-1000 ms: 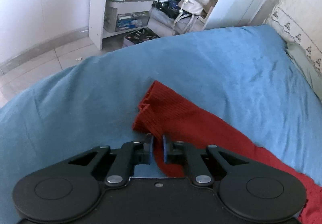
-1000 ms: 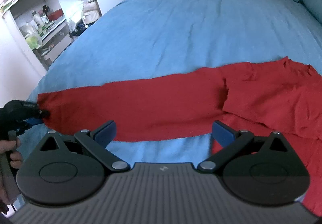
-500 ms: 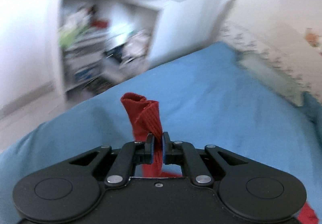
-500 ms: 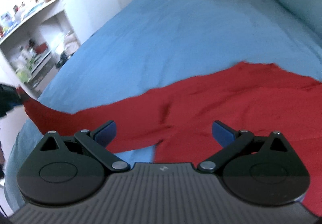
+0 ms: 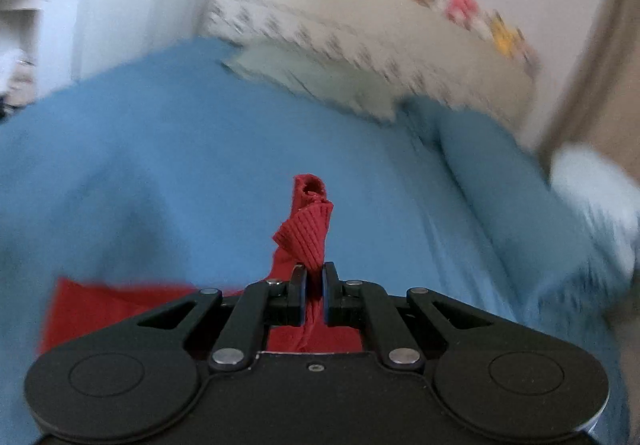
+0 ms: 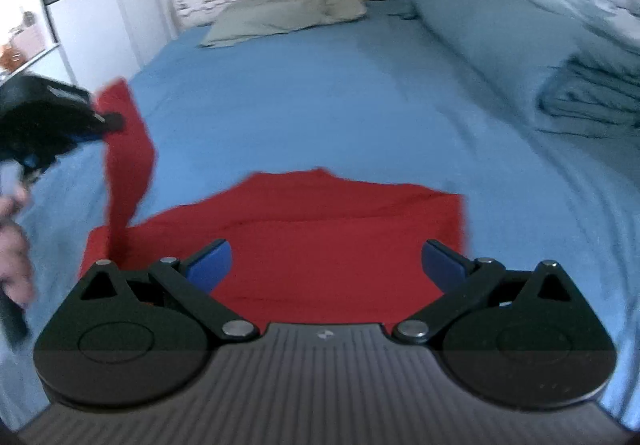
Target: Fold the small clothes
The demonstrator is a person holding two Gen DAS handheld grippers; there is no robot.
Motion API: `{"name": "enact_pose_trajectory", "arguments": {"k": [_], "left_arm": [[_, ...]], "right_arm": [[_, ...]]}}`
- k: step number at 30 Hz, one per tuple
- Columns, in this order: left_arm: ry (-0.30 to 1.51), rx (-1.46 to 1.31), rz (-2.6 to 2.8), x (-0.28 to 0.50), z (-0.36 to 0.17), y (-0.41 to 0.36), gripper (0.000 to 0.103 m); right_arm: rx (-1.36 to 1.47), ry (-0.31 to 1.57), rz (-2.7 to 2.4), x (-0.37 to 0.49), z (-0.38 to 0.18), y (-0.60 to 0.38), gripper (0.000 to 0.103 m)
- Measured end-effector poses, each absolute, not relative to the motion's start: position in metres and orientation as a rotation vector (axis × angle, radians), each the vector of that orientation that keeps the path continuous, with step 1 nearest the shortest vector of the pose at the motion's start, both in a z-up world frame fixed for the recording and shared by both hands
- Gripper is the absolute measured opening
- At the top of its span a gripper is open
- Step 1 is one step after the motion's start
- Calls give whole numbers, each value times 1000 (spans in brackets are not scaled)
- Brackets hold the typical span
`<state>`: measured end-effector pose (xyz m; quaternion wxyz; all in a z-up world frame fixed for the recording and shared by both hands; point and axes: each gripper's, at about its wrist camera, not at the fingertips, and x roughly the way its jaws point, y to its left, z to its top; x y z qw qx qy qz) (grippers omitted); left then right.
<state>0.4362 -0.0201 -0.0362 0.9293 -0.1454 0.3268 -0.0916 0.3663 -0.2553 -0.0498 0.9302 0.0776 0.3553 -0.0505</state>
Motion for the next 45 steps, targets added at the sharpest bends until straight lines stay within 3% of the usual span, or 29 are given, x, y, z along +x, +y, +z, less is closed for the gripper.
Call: {"name": "enact_pose_trajectory", "arguments": {"k": [7,13,14,16,17,18,28,32,38,45], "left_arm": [[883,-142,-234,437,-140,-100,7],[919,-96,-234,440,-154,-113,8],[917,-98,-235,441,-151,-113,13],[909,-124,-241,440,-141,-105,42],[898,-140,-244,438,-136,-103,63],[880,-150,-241,437,-128,-98,72],[859,-82,-165,434,-86,-13,84],[893,-62,-128,431,-98,17,84],[908,-72,-106,431,-102,43,84],[918,-86,-84,429,-101,72,84]], "right_arm": [[197,802,-134,349,-88,-336,103],[242,837,-127,345,-112,-354,103],[251,841,-122,346,-113,-355,103],[266,848,-104,348,-114,-353,103],[271,851,-94,349,-115,-351,103],[274,853,-80,352,-117,-349,103],[387,874,28,402,-140,-308,102],[510,903,-10,427,-161,-294,83],[663,913,-120,445,-186,-283,63],[626,921,-204,461,-190,-275,30]]}}
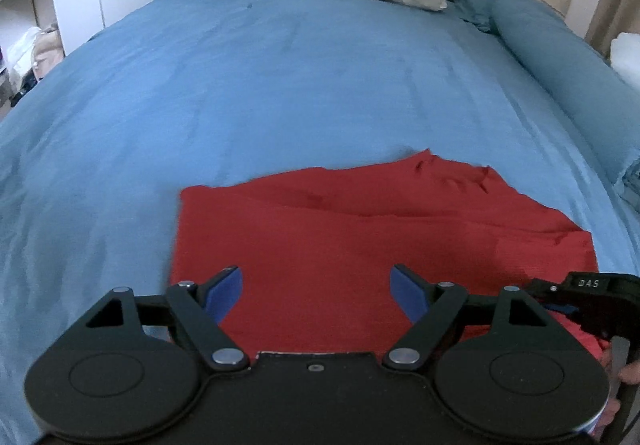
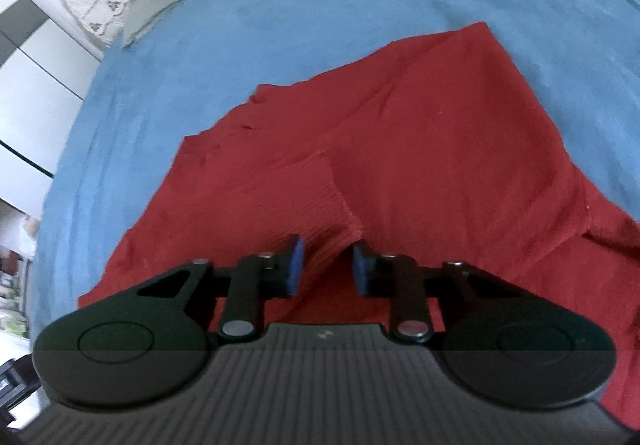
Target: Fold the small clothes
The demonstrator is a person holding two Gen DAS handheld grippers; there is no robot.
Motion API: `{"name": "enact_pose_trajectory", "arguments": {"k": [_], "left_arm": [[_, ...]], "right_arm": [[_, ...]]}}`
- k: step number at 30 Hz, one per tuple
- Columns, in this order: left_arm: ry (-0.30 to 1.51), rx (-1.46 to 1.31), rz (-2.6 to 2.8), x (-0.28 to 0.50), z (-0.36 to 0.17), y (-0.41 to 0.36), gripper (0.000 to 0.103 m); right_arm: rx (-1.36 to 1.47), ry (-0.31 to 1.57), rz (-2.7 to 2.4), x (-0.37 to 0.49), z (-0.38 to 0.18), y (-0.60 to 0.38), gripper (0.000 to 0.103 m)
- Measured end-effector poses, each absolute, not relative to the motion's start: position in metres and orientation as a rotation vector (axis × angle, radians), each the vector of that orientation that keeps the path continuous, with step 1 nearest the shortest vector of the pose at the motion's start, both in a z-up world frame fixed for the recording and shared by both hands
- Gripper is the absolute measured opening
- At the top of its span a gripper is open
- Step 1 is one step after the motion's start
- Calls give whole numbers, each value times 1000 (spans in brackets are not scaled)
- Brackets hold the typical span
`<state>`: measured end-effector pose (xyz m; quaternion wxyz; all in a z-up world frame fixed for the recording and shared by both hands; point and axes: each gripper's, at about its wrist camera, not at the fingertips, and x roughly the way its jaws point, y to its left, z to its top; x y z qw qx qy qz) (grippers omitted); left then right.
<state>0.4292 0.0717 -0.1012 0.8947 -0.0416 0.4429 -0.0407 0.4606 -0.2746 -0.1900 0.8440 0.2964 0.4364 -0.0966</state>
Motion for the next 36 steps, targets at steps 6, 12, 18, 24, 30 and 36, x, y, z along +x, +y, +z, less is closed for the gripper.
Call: {"name": "enact_pose_trajectory", "arguments": {"k": [6,12,18,24,30,36], "left_arm": [[938,-99,-54,425,-103,92,84],[964,-97,-51,417,-108,96,84],[995,-97,-70,414,-119,87,84],[998,-47,-96,417,-123,74,84],[988,-11,-152,418,-117,63,84],[975,19,-191,432,-119,50,85]], "right_arm": [[603,841,-133,470,-151,-271,20],[467,673,-82,468,-71,-288,20],[288,736,-190,451,-90,-307,20],[256,799,-277,446,-151,-314,20],[242,864,-301,440,-158,-319,63],[161,755,-117,432,-138,-284,97]]}}
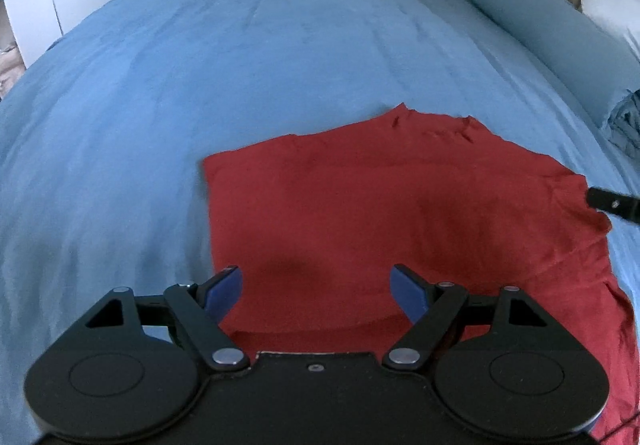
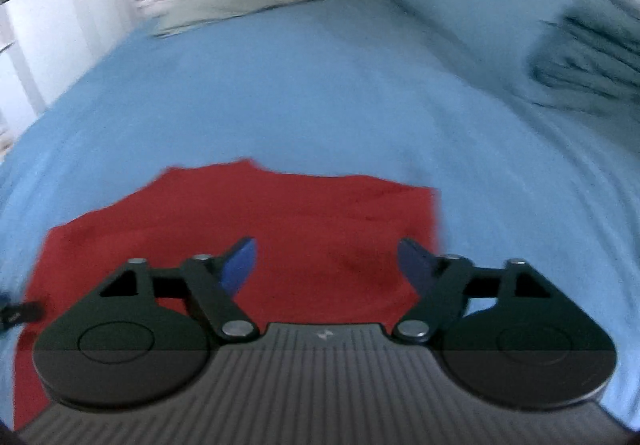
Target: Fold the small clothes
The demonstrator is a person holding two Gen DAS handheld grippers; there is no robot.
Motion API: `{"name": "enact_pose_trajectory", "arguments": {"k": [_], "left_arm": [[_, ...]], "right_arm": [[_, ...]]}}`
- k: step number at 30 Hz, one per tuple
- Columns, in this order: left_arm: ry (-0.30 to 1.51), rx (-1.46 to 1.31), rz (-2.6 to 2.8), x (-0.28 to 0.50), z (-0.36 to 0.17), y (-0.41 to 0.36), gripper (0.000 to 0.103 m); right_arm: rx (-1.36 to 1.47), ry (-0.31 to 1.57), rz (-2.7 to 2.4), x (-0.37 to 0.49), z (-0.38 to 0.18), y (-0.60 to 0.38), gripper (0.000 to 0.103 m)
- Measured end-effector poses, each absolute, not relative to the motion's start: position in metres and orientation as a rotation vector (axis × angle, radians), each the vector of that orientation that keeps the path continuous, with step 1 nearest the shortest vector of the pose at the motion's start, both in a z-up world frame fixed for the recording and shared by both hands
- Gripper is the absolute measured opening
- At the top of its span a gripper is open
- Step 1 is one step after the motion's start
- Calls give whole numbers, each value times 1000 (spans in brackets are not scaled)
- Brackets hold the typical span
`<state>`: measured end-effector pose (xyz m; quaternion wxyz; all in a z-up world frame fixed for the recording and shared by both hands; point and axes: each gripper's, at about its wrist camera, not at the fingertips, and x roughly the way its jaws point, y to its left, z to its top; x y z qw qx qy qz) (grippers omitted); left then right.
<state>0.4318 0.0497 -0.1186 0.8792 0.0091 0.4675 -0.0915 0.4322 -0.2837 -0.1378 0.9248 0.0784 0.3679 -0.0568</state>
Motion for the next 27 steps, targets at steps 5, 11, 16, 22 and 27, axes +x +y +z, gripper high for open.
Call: {"name": "enact_pose_trajectory", "arguments": {"k": [5,11,16,22,27], "left_arm": [[1005,-2,-173,445,-135,49,85],[1046,7,-177,443,-158,56,85],[1055,-1,-130,437,-151,63,85],[1078,-78,-4,416,-142,95,86],[1031,-47,6,383,-101,101,90]], "right_arm": [[146,847,-93,457,-178,-276,97],[283,876,-154,443,-199,-312,97],[195,905,-164,428,-178,-313,98],[238,826,-131,399,-143,-320,98],[229,759,-72,374,-106,-315,98]]}}
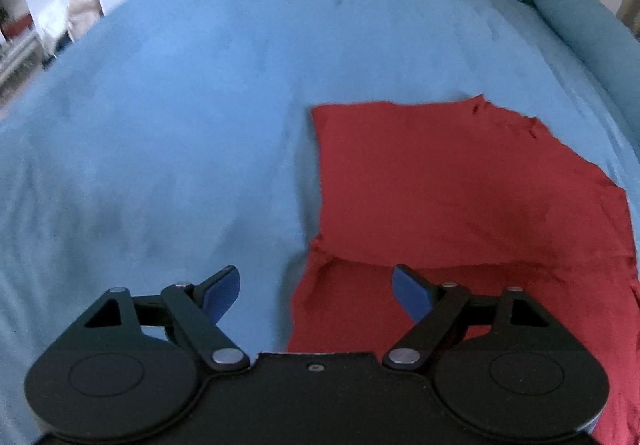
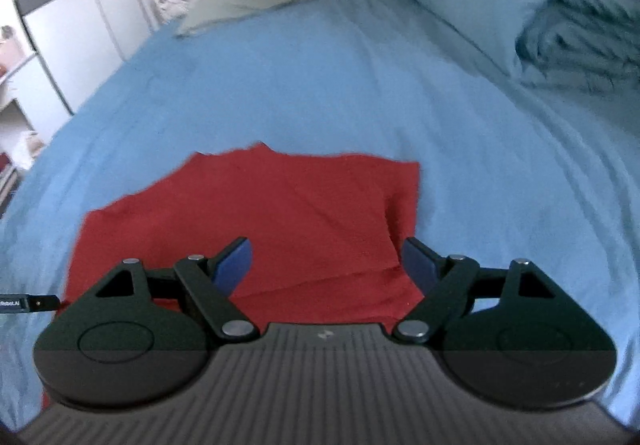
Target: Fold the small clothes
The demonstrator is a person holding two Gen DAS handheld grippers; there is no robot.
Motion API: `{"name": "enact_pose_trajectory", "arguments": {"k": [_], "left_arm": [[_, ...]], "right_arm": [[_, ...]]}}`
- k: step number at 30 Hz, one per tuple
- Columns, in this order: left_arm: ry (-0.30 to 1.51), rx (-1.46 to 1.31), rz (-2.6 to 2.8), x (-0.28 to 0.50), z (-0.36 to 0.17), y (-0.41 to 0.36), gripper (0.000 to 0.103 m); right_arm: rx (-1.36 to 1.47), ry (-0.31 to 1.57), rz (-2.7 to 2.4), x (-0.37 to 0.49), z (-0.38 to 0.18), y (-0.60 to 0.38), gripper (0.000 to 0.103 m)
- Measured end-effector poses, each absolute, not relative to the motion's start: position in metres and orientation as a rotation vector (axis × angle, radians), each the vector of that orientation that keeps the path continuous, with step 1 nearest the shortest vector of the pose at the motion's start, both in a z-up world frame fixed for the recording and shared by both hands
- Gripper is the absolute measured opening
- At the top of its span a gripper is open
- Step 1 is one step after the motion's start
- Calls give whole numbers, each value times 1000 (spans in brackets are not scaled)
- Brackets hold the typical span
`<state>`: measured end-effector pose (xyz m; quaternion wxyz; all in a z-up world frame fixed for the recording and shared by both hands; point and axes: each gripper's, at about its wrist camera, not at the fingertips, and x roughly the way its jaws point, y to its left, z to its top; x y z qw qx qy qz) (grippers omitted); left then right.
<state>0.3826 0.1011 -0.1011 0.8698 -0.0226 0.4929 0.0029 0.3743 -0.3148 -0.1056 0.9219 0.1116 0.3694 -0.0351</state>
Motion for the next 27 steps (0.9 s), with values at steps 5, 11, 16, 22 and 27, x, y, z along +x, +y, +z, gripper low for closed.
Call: {"name": "enact_pose_trajectory", "arguments": {"k": [5,11,16,22,27], "left_arm": [[1006,-84,-2,340,-53,99,102],[1025,-106,27,287,-21,96,103],[1122,-139,-13,253,-38,104,103],[1229,-94,-44,210,-72,113,103],[1306,-73,-37,182,-115,118,87]], "right_arm": [[232,715,3,345,-62,-309,102],[141,733,59,297,-17,-290,103],[80,803,74,248,-14,-272,103],[108,982,4,184,-52,-254,103],[96,1096,-72,150,-98,-249,103]]}}
